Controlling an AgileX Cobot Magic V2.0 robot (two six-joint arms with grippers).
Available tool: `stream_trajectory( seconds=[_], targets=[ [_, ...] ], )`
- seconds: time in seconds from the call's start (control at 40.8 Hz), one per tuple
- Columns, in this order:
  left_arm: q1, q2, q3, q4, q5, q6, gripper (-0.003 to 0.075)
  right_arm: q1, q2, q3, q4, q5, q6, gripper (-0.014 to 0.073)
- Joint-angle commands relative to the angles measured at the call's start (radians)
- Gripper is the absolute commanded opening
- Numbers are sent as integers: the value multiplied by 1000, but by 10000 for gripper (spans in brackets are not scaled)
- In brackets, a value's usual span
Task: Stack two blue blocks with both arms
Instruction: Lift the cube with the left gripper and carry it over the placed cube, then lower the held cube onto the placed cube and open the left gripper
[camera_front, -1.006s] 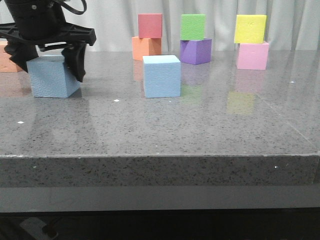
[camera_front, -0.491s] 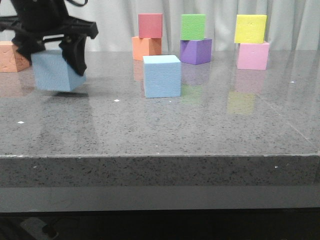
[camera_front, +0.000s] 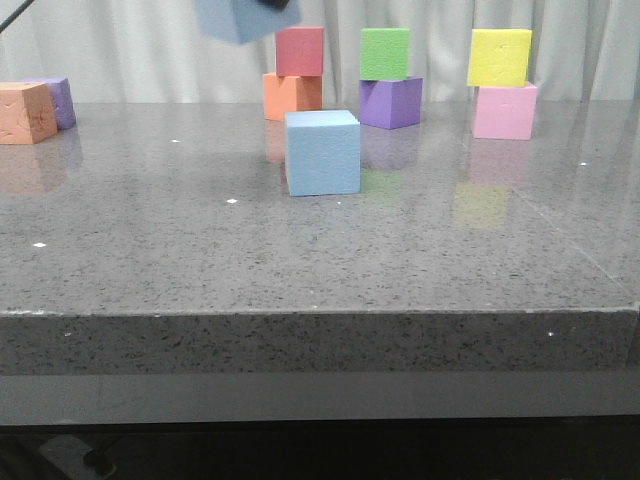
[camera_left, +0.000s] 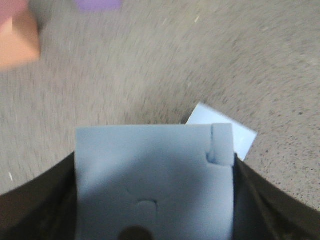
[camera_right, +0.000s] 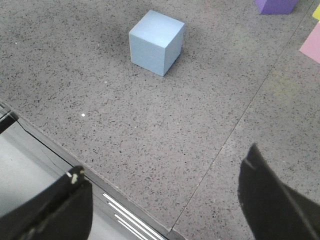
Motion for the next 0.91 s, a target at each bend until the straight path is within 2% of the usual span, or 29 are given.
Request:
stream_trajectory(
  seconds=[0.0,0.123,0.344,0.883],
  targets=[
    [-38,-23,-81,-42,2,129,358,-5,-6,-27,-2,-63,-8,603],
    [-84,18,-132,-34,67,269,358,-5,-6,-27,-2,-63,-8,603],
    [-104,63,-140,-32,67,370,358,-5,-6,-27,-2,-63,-8,603],
    [-102,115,-138,1,65,387,358,-5,-6,-27,-2,-63,-8,603]
  ],
)
